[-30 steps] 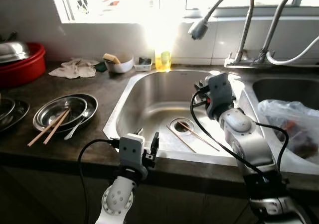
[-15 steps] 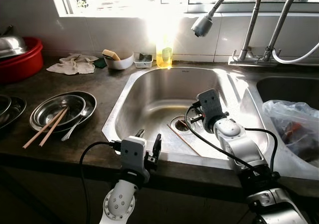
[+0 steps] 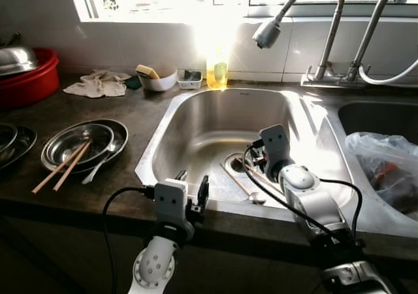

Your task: Kitchen organization

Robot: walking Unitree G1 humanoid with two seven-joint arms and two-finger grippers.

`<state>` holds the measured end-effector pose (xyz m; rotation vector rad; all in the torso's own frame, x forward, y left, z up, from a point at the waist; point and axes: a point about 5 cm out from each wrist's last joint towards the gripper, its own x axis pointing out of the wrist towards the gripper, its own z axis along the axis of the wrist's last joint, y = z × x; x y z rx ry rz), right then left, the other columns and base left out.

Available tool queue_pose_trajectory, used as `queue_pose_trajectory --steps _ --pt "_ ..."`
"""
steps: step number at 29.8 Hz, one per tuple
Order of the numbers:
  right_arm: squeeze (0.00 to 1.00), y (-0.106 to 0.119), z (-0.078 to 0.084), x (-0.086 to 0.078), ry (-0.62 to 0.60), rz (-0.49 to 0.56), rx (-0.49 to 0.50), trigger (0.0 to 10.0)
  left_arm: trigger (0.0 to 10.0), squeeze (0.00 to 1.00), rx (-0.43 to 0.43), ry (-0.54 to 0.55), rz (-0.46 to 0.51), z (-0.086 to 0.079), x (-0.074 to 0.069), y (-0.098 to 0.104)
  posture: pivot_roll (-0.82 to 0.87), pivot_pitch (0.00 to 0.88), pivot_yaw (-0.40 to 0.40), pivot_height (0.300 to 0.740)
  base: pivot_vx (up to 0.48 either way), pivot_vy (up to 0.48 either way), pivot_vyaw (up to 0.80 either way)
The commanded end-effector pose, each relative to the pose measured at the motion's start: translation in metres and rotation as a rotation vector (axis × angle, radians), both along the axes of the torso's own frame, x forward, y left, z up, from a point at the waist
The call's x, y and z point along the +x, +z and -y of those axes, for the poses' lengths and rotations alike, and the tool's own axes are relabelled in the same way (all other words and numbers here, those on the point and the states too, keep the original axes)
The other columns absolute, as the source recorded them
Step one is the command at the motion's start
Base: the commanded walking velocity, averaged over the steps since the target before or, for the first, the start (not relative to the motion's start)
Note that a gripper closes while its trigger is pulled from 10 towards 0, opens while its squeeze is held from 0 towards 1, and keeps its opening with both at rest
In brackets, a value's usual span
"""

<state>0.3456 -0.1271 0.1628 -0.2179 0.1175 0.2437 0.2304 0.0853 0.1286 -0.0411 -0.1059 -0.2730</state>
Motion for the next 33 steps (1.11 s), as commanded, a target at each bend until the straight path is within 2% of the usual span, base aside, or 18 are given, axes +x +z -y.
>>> queue_pose_trajectory --steps 1,2,4,7,9,11,12,15,17,21,28,33 --pt "0.0 0.013 0.0 -0.004 -0.003 0.076 0.051 10.0 10.0 0.0 0.001 0.027 -0.018 0.0 0.001 0.0 0.04 0.014 0.003 0.74 0.0 0.0 0.0" --pt "0.0 0.023 -0.002 -0.008 0.001 0.132 0.076 10.0 10.0 0.0 0.015 0.036 -0.035 -0.001 0.002 -0.002 0.04 0.014 0.003 0.74 0.0 0.0 0.0" --pt "0.0 0.026 -0.002 -0.01 0.0 0.151 0.079 10.0 10.0 0.0 0.019 0.039 -0.035 -0.001 0.001 -0.002 0.04 0.014 0.003 0.74 0.0 0.0 0.0" --pt "0.0 0.045 -0.004 -0.025 0.014 0.294 0.112 10.0 10.0 0.0 0.041 0.025 -0.023 -0.001 -0.001 -0.001 0.04 0.015 0.005 0.74 0.0 0.0 0.0" --pt "0.0 0.045 -0.004 -0.025 0.014 0.294 0.112 10.0 10.0 0.0 0.041 0.025 -0.023 -0.001 -0.001 -0.001 0.04 0.015 0.005 0.74 0.0 0.0 0.0" --pt "0.0 0.05 -0.004 -0.041 0.01 0.359 0.146 10.0 10.0 0.0 0.032 0.02 -0.023 -0.001 -0.002 -0.001 0.03 0.015 0.008 0.74 0.0 0.0 0.0" --pt "0.0 0.05 -0.004 -0.041 0.01 0.359 0.146 10.0 10.0 0.0 0.032 0.02 -0.023 -0.001 -0.002 -0.001 0.03 0.015 0.008 0.74 0.0 0.0 0.0" --pt "0.0 0.049 -0.002 -0.063 -0.01 0.418 0.204 10.0 10.0 0.0 0.037 0.005 -0.015 0.0 -0.003 0.001 0.03 0.018 0.013 0.74 0.0 0.0 0.0" --pt "0.0 0.047 -0.001 -0.068 -0.021 0.423 0.202 10.0 10.0 0.0 0.048 0.006 -0.009 -0.001 -0.003 0.001 0.03 0.018 0.014 0.74 0.0 0.0 0.0" --pt "0.0 0.036 0.002 -0.084 -0.058 0.409 0.171 10.0 10.0 0.0 0.078 -0.057 0.037 0.005 -0.006 0.01 0.03 0.022 0.015 0.74 0.0 0.0 0.0" --pt "0.0 0.024 -0.006 -0.104 0.028 0.353 0.229 10.0 10.0 0.0 0.074 -0.141 0.055 0.011 -0.013 0.012 0.02 0.02 0.019 0.74 0.0 0.0 0.0" --pt "0.0 0.021 -0.009 -0.112 0.052 0.338 0.236 10.0 10.0 0.0 0.073 -0.186 0.057 0.013 -0.019 0.013 0.02 0.017 0.02 0.74 0.0 0.0 0.0"
